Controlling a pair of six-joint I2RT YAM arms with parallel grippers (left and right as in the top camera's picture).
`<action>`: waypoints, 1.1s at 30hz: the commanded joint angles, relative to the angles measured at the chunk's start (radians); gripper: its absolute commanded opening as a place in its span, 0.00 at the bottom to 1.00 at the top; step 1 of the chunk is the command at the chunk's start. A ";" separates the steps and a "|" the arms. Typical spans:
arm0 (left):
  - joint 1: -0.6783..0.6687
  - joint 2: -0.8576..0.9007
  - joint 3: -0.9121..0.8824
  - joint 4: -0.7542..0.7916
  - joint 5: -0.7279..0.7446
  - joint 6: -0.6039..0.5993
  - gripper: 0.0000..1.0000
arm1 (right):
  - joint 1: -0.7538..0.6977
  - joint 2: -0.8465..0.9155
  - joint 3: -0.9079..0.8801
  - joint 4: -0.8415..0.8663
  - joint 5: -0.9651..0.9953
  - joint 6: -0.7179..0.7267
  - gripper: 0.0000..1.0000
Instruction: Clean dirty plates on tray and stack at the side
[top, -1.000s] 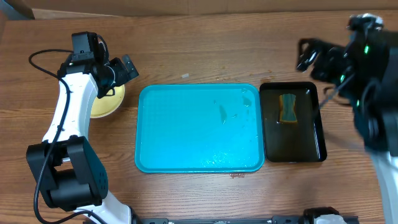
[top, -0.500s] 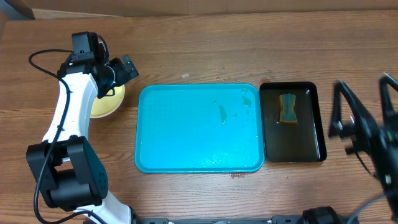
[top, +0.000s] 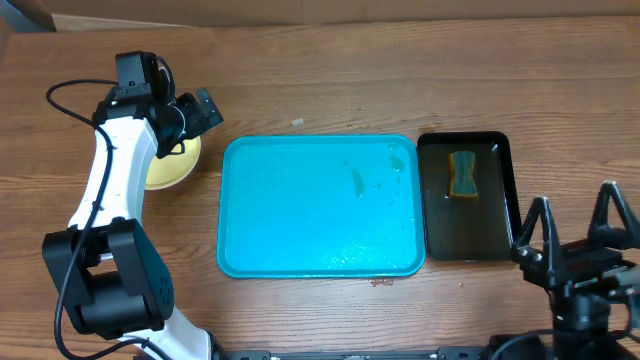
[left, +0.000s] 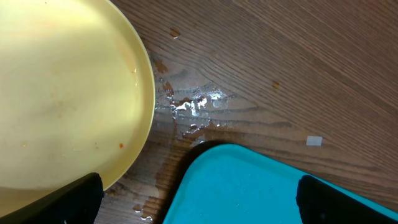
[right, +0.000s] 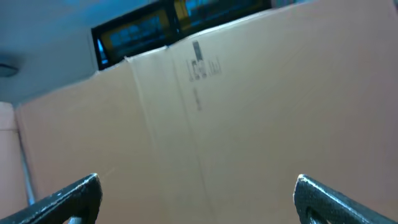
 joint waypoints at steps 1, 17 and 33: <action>-0.004 -0.011 -0.007 0.000 0.008 0.012 1.00 | -0.009 -0.060 -0.097 0.088 0.005 0.001 1.00; -0.004 -0.011 -0.007 0.000 0.008 0.012 1.00 | -0.009 -0.089 -0.430 0.256 0.005 -0.005 1.00; -0.004 -0.011 -0.007 0.000 0.007 0.012 1.00 | 0.007 -0.089 -0.430 -0.206 0.005 -0.351 1.00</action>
